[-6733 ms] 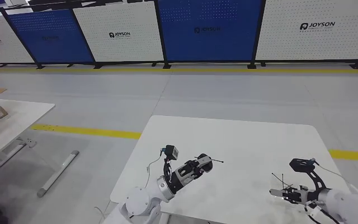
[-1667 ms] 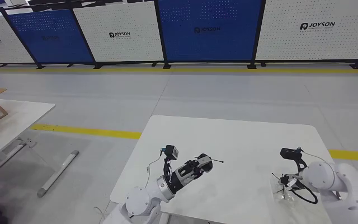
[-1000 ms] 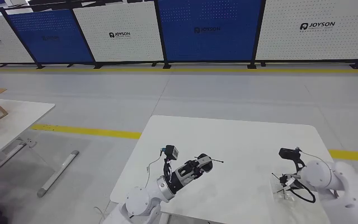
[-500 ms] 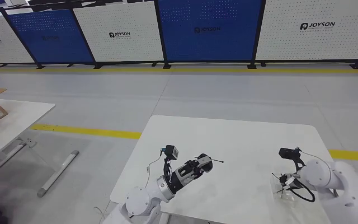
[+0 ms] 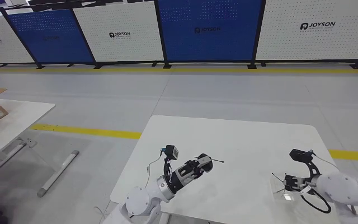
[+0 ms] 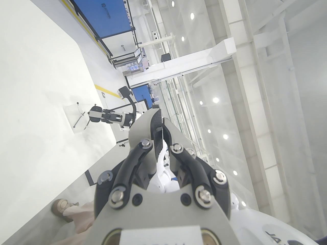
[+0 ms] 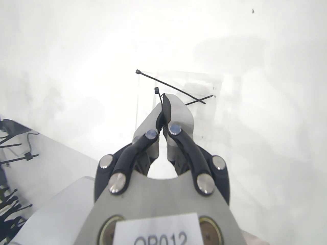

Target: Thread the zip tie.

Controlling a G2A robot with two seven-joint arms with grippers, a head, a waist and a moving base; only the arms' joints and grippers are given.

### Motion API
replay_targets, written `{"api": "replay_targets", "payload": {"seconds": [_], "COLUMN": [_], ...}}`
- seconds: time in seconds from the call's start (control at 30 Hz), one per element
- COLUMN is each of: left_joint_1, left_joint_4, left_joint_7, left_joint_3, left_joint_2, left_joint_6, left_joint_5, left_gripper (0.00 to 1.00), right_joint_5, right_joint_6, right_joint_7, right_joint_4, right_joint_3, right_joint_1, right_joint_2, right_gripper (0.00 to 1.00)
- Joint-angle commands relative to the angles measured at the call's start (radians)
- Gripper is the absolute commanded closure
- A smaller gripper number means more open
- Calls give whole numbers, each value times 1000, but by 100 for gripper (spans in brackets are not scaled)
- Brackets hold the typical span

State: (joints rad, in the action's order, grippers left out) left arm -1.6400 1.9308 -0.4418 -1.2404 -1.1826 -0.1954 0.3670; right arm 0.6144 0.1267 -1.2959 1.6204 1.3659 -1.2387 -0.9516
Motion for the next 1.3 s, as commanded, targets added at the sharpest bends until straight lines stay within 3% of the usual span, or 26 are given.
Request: {"api": "replay_targets", "payload": {"seconds": [0.0, 0.37, 0.47, 0.63, 0.77, 0.87, 1.17, 1.27], "left_joint_1": [0, 0, 0, 0, 0, 0, 0, 0], "left_joint_4": [0, 0, 0, 0, 0, 0, 0, 0], "left_joint_7": [0, 0, 0, 0, 0, 0, 0, 0], "left_joint_3": [0, 0, 0, 0, 0, 0, 0, 0], "left_joint_2": [0, 0, 0, 0, 0, 0, 0, 0], "left_joint_6": [0, 0, 0, 0, 0, 0, 0, 0], "left_joint_5": [0, 0, 0, 0, 0, 0, 0, 0], "left_gripper": [100, 100, 100, 100, 100, 100, 100, 100], "right_joint_5": [2, 2, -22, -98, -161, -227, -227, -277], "right_joint_6": [4, 4, -45, -47, -43, -98, -98, -158], "right_joint_7": [-1, -1, 45, 186, 275, 333, 333, 396], "right_joint_4": [-1, -1, 24, 95, 142, 156, 156, 161], "right_joint_3": [-2, -2, 4, 134, 202, 240, 240, 240], "right_joint_1": [1, 1, -13, -111, -185, -233, -233, -264], "right_joint_2": [0, 0, 0, 10, 11, 10, 10, 6], "right_gripper": [100, 100, 100, 100, 100, 100, 100, 100]}}
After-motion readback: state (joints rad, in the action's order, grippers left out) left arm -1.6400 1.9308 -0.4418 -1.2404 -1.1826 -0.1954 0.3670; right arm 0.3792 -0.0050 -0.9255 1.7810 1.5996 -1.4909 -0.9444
